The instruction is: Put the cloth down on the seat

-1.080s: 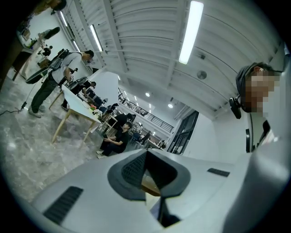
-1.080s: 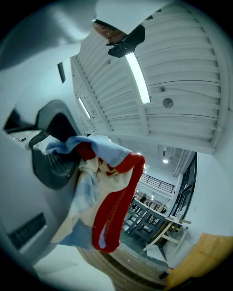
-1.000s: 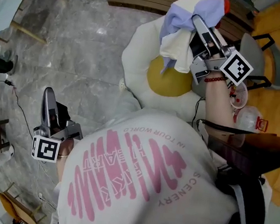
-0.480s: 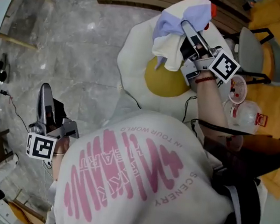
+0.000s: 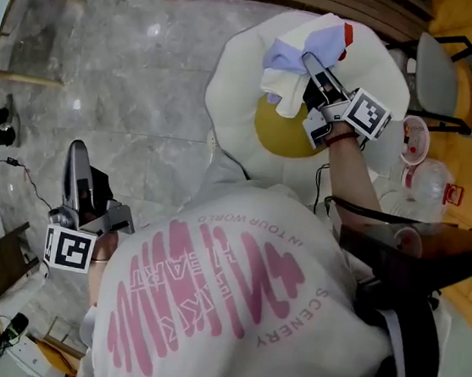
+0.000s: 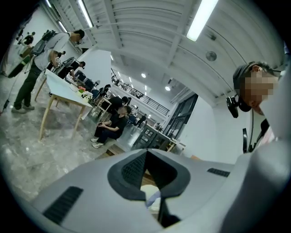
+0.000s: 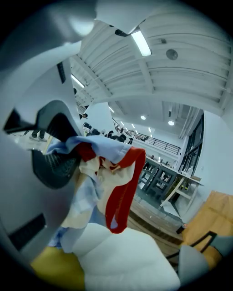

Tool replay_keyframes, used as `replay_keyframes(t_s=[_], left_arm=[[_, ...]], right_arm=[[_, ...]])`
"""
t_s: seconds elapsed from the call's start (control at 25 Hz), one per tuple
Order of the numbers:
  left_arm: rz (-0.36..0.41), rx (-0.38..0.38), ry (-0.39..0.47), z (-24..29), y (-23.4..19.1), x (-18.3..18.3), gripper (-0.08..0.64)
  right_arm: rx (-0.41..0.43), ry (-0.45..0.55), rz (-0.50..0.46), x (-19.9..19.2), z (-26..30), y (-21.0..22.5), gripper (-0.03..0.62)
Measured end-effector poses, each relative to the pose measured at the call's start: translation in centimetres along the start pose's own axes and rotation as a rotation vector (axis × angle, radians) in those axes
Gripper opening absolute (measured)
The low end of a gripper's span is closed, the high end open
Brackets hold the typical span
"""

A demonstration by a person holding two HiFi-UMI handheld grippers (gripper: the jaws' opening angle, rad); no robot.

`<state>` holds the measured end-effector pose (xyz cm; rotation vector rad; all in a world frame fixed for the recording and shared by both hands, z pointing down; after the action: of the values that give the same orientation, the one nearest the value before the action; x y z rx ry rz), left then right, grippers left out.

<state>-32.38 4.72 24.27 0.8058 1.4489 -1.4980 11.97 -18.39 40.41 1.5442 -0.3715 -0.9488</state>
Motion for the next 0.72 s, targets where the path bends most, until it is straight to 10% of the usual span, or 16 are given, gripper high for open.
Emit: replay_keyframes(t_s=[0.32, 0.72], left_arm=[[0.166, -0.017, -0.134, 2.5, -0.4, -0.2, 0.009], [0.099, -0.039, -0.309, 6.3, -3.3, -2.1, 0.009]], right_arm=[[-0.186, -0.002, 0.121, -2.4, -0.1, 6.6, 0.044], [-0.402, -0.036, 0.229, -7.3, -0.6, 12.3, 0.044]])
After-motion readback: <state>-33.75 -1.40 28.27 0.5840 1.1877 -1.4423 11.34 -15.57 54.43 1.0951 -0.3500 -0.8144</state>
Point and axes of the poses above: the fingertips, and each gripper's own axes: z forward along the fingers, y to its right, x out of its top, the point moved 10 cm from there along -z, backward along the fingers, and after that the axes turned 6 degrees about z, right-handed, at the moved point
